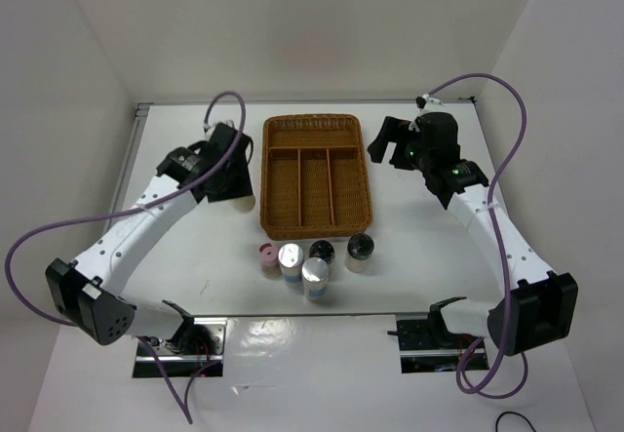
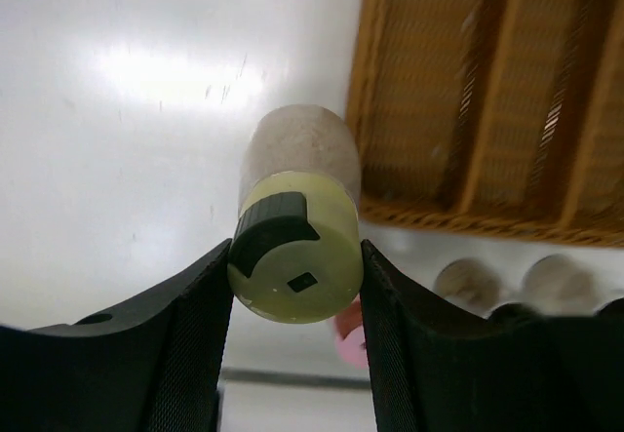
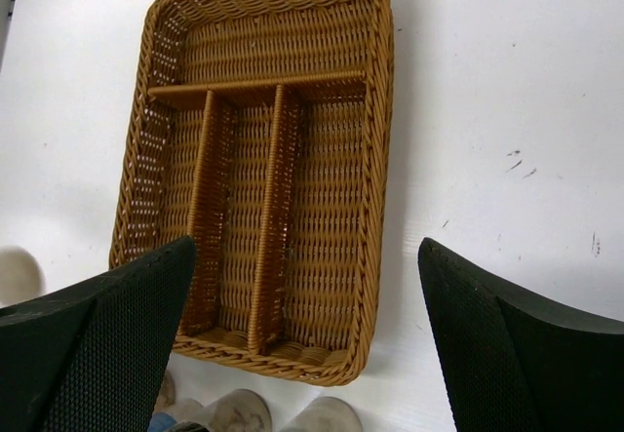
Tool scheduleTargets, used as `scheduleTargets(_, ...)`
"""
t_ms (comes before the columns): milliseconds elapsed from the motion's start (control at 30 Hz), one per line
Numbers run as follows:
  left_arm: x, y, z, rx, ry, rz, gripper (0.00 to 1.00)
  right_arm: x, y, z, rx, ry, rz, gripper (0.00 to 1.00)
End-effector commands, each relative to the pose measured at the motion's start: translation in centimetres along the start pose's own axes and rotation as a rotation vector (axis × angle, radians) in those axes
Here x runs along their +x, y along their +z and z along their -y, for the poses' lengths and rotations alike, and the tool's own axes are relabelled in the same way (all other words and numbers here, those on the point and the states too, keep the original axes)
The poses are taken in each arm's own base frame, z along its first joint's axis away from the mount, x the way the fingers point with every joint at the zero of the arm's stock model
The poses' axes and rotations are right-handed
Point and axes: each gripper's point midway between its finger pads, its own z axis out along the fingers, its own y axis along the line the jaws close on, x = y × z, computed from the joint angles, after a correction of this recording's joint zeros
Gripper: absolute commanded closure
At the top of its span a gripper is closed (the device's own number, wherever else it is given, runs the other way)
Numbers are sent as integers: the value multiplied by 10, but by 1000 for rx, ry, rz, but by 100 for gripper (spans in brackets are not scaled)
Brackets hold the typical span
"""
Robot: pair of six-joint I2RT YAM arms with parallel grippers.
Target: Organize the condiment bottles
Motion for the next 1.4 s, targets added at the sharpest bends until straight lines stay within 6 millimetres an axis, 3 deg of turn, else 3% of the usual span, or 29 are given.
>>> scheduleTargets(0, -57, -25, 2, 0, 31, 152, 64, -7, -6, 0, -11, -28, 31, 1)
scheduleTargets(33, -77, -31, 14, 31, 30, 199, 64, -6, -6, -2, -10, -32, 31, 1)
scheduleTargets(100, -95, -31, 20, 43, 67, 238, 63, -3, -7, -4, -14, -46, 19, 1)
scheduleTargets(200, -122, -16, 49, 101, 114, 275, 63, 2, -8, -17, -47, -108, 6, 1)
scheduleTargets(267, -130, -8, 63, 134, 143, 279, 63, 6, -9, -24, -51, -132, 5, 1)
scheduleTargets(300, -138, -7, 69, 142, 148, 297, 63, 5, -14, -38, -76, -160, 19, 1)
scheduleTargets(433, -148, 29, 92, 184, 183, 275, 63, 5, -22, -45, -69, -175, 35, 1)
scheduleTargets(600, -152, 56, 106, 239, 203, 254, 63, 26, -34, -45, -92, -186, 3, 1)
scheduleTargets(900, -161, 96, 128, 284, 234, 218, 62, 36, -52, -29, -51, -214, 14, 1)
scheduleTargets(1100, -144, 126, 123, 231, 249, 149, 62, 55, -47, -23, -33, -195, -58, 1)
scheduleTargets(1367, -123, 153, 116, 194, 262, 96, 62, 66, -39, -22, -21, -180, -112, 1)
